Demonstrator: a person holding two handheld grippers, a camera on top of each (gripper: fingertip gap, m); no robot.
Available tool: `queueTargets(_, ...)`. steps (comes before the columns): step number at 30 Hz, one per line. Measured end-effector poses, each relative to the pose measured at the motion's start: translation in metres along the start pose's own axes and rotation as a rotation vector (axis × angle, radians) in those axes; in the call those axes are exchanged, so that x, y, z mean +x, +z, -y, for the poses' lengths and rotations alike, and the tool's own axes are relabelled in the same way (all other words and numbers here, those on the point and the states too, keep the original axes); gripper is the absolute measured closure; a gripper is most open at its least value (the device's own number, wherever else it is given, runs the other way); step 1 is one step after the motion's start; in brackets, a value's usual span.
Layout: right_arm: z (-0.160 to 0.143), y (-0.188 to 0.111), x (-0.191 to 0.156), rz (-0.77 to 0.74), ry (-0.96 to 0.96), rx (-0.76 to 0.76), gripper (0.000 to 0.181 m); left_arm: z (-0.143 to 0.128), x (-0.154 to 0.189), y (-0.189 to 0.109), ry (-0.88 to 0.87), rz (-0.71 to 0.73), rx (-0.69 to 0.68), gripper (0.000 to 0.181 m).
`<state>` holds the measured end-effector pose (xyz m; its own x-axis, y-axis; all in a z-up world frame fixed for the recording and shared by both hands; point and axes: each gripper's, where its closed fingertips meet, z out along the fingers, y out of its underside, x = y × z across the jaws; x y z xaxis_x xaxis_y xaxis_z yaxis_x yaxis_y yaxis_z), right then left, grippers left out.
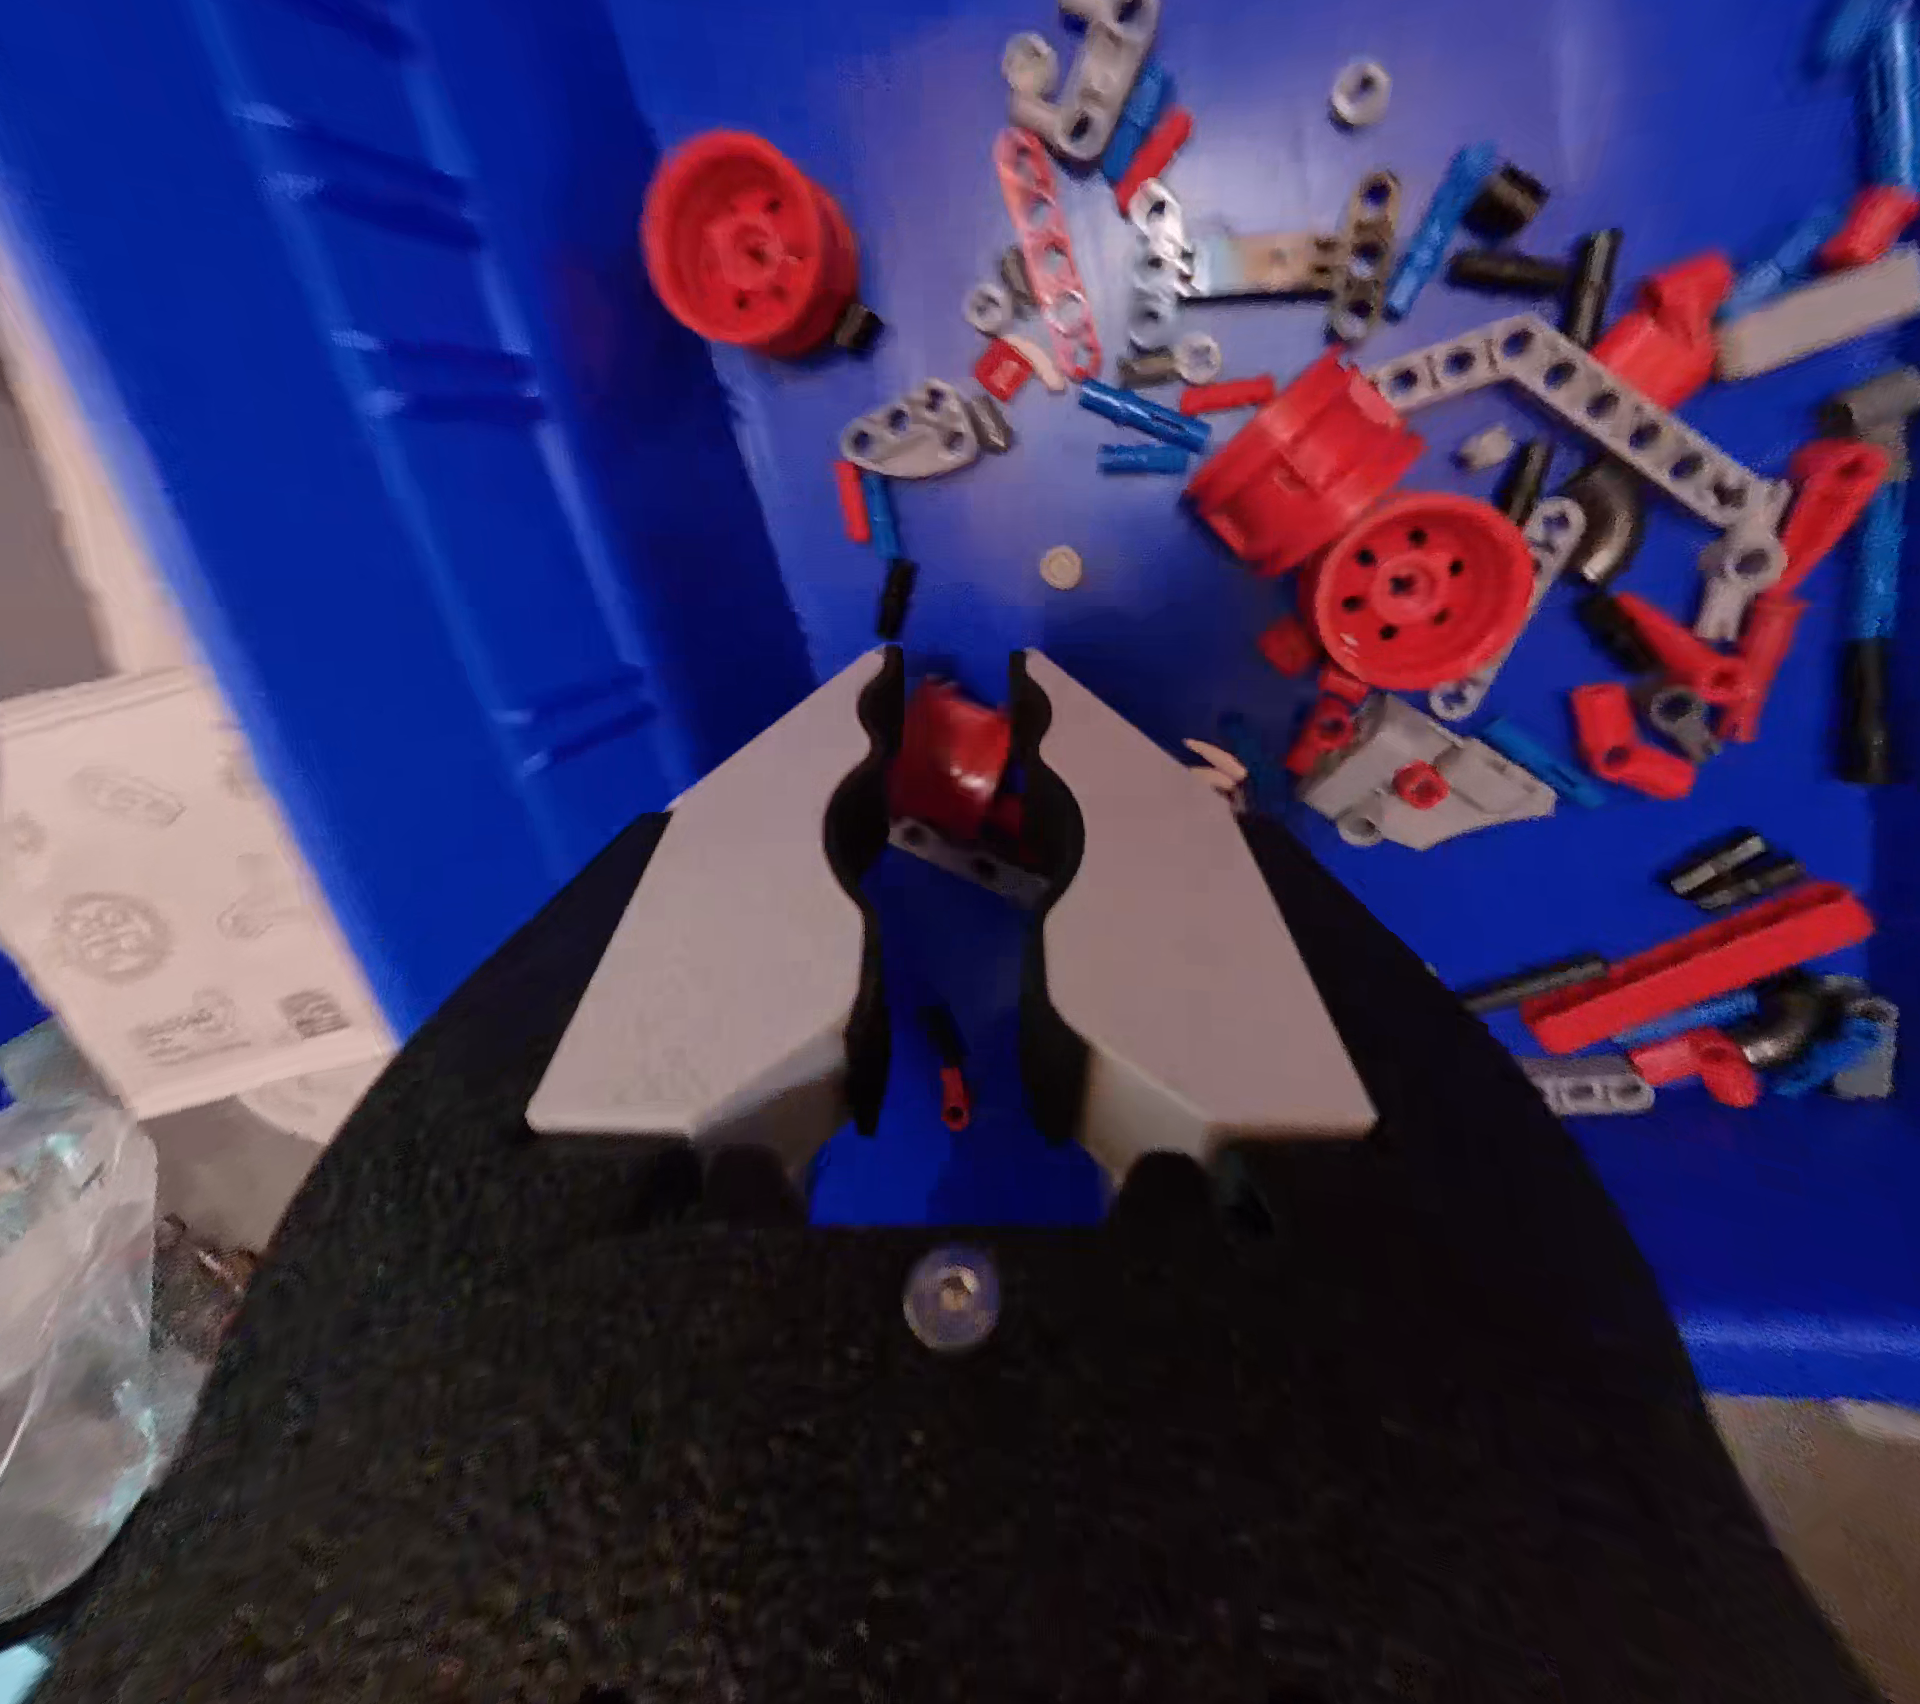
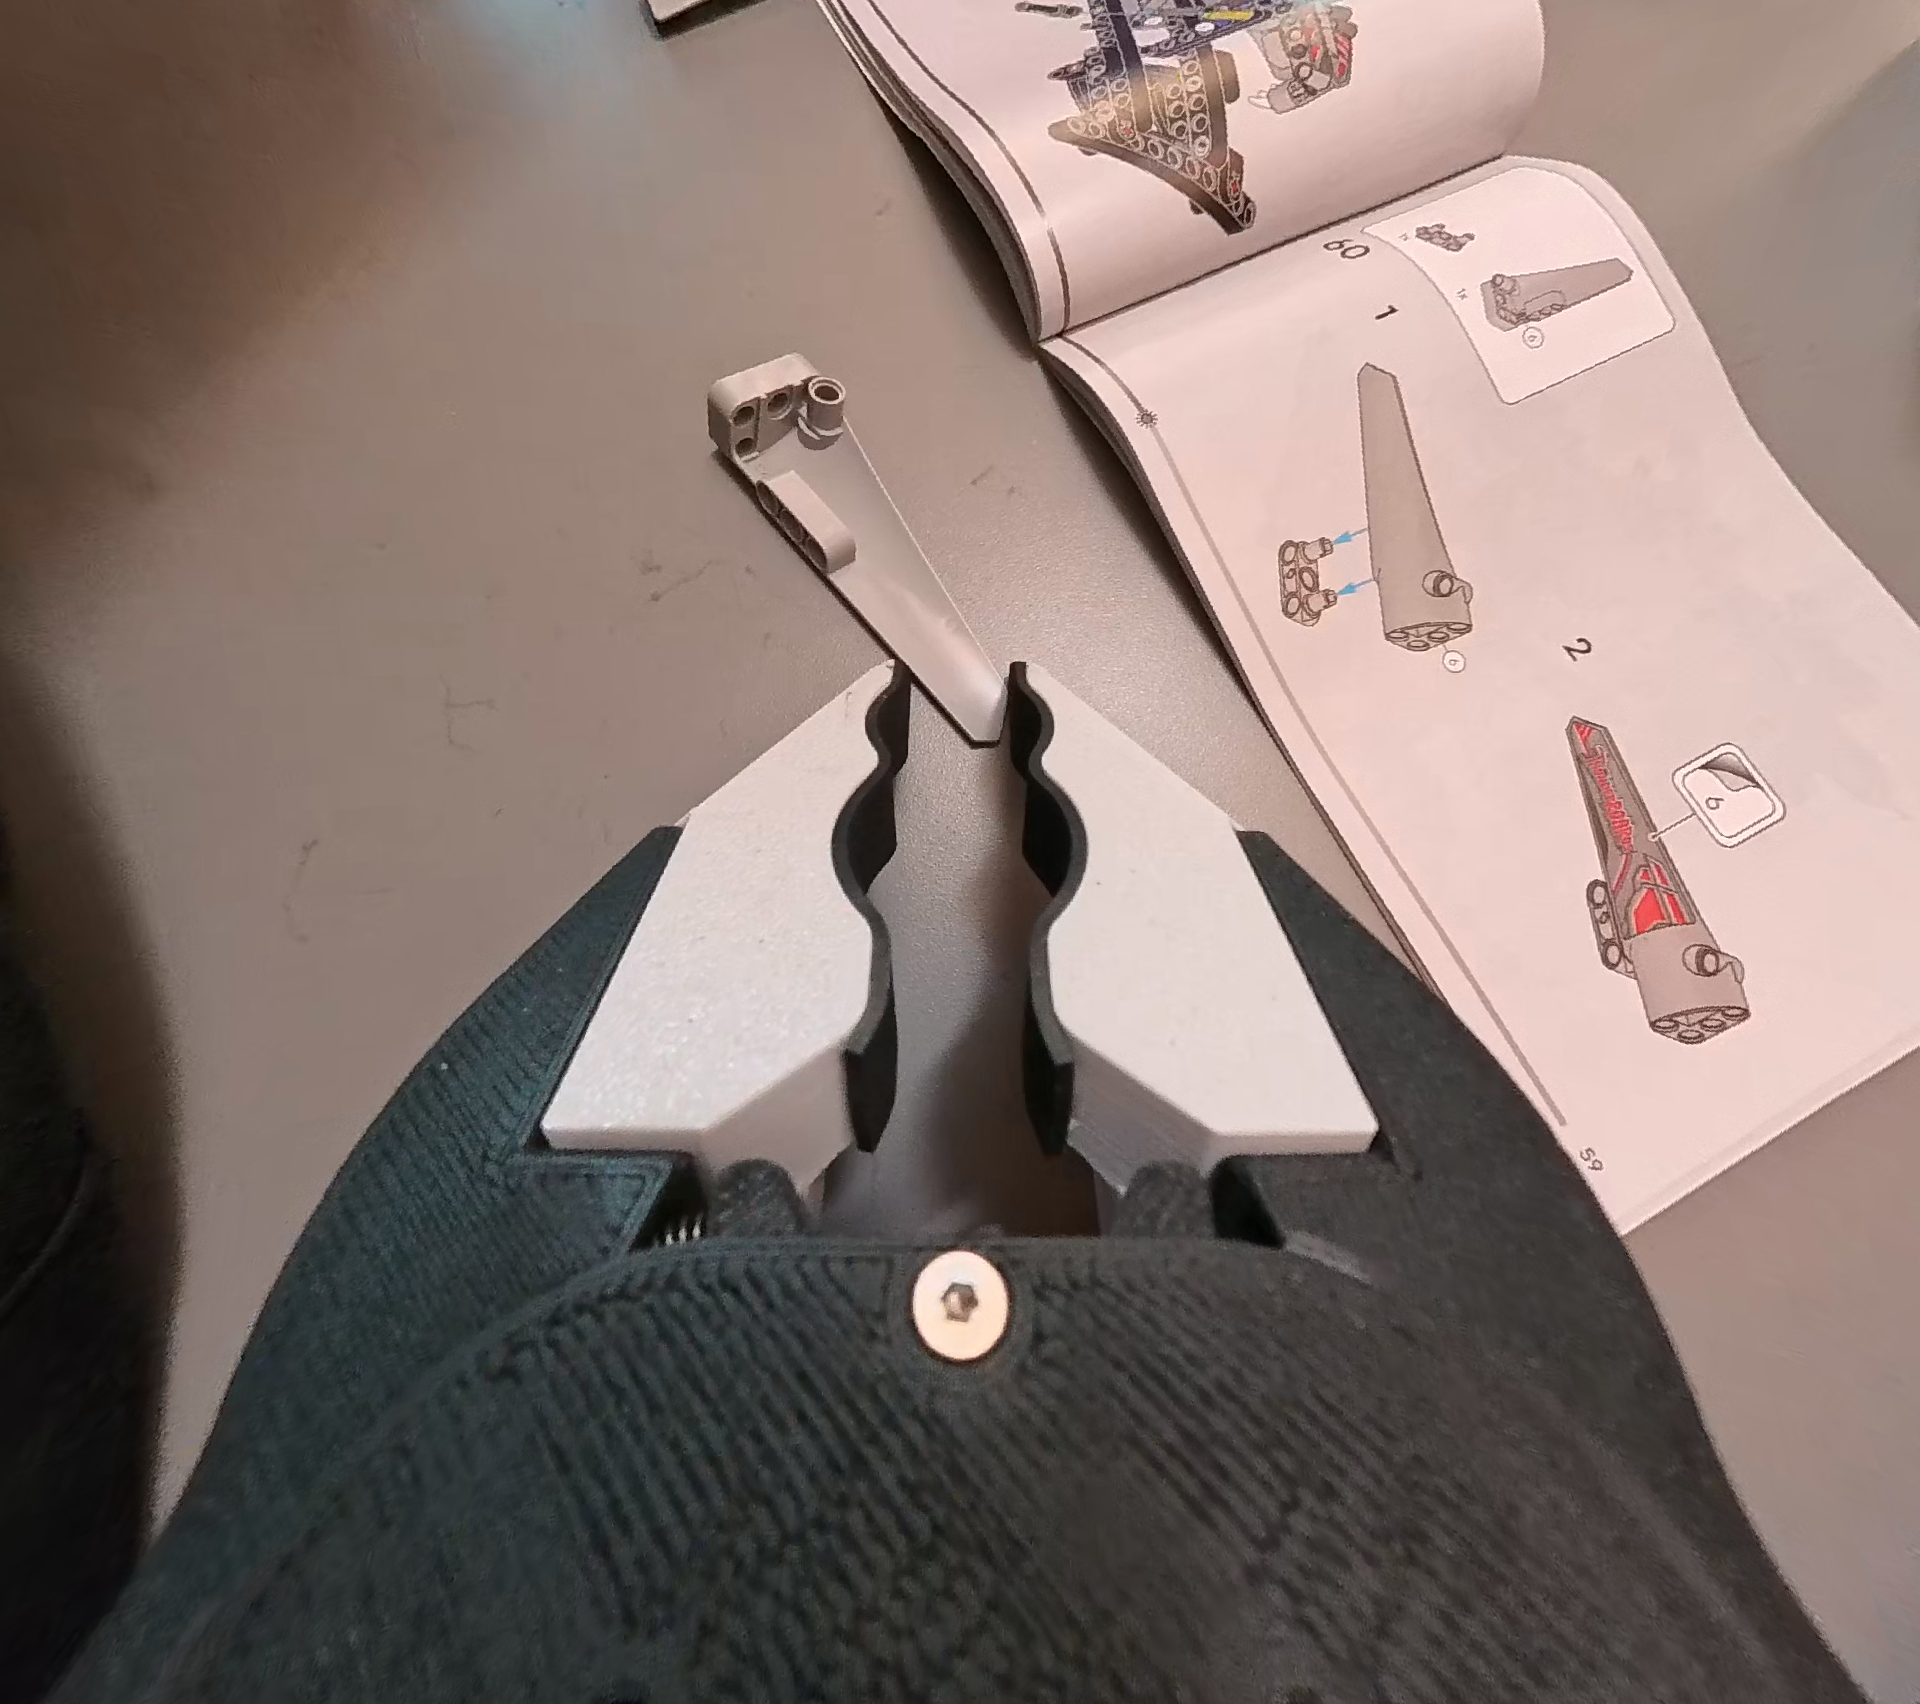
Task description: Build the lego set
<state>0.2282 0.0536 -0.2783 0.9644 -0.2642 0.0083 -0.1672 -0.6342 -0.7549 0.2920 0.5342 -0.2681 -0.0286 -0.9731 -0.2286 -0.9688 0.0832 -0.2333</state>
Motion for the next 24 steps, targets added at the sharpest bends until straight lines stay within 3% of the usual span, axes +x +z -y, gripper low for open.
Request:
queueTargets(4, 0.0, 0.0, 0.0, 0.001, 0.002, 0.0, 0.164, -0.02, 0.028, -0.002, 0.081, -0.15, -0.077, 0.171)
queueTargets(6, 0.0, 0.0, 0.0, 0.002, 0.003, 0.0, 0.164, -0.015, 0.02, -0.01, 0.068, -0.123, -0.037, 0.171)
queueTargets(8, 0.0, 0.0, 0.0, 0.002, 0.003, 0.0, 0.164, 0.001, 0.017, -0.022, 0.026, -0.144, 0.065, 0.169)
queueTargets(11, 0.0, 0.0, 0.0, 0.003, 0.005, 0.0, 0.164, 0.031, 0.03, -0.041, -0.013, -0.279, 0.252, 0.152)
queueTargets(14, 0.0, 0.0, 0.0, 0.003, 0.005, 0.0, 0.164, 0.054, 0.049, -0.047, 0.116, -0.348, 0.399, 0.138)
queueTargets(15, 0.0, 0.0, 0.0, 0.002, 0.004, 0.0, 0.164, 0.055, 0.054, -0.04, 0.173, -0.334, 0.401, 0.134)
queueTargets(18, 0.0, 0.0, 0.0, -0.003, -0.002, 0.0, 0.164, 0.034, 0.061, -0.015, 0.263, -0.276, 0.208, 0.121)
queueTargets(21, 0.0, 0.0, 0.0, 0.0, 0.002, 0.0, 0.164, 0.034, 0.069, -0.016, 0.292, -0.312, 0.227, 0.123)
queueTargets(24, 0.0, 0.0, 0.0, 0.002, 0.005, 0.0, 0.164, 0.004, 0.058, 0.001, 0.33, -0.278, 0.074, 0.123)
